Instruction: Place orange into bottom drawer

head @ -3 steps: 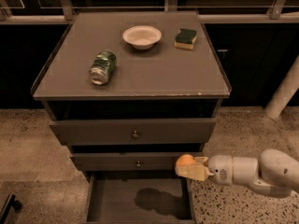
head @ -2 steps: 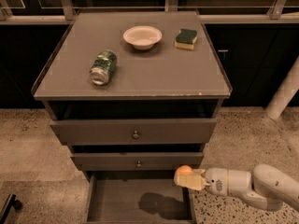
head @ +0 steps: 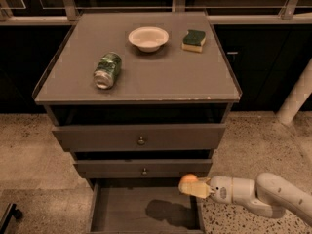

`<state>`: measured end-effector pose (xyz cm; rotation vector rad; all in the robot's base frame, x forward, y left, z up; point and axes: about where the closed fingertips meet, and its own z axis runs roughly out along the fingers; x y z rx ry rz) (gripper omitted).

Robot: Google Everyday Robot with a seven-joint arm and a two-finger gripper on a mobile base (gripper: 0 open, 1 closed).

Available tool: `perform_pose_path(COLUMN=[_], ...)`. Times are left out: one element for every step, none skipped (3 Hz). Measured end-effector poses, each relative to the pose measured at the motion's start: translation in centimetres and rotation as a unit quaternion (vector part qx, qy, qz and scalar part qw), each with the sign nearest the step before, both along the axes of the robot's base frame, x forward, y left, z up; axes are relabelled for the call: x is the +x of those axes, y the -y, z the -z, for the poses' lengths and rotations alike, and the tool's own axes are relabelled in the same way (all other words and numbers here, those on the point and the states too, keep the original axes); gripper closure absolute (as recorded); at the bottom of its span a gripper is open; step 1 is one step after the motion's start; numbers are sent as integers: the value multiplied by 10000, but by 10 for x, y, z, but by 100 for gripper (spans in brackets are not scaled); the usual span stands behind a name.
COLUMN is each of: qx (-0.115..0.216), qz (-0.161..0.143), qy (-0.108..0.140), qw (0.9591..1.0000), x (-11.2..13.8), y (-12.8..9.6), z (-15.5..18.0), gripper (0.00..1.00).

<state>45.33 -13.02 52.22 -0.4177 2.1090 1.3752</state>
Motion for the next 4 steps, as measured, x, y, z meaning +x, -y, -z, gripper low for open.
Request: perform_pose_path(qx=[285,410,443,409], qz=[-43,-208,-324,-307], qy=[-148,-397,-688,-942], qw=[9995,9982,9961,9942], x=[19,35,47,52], y=[-12,-29,-43,-45], z=[46,88,127,151], gripper=[100,100,100,100])
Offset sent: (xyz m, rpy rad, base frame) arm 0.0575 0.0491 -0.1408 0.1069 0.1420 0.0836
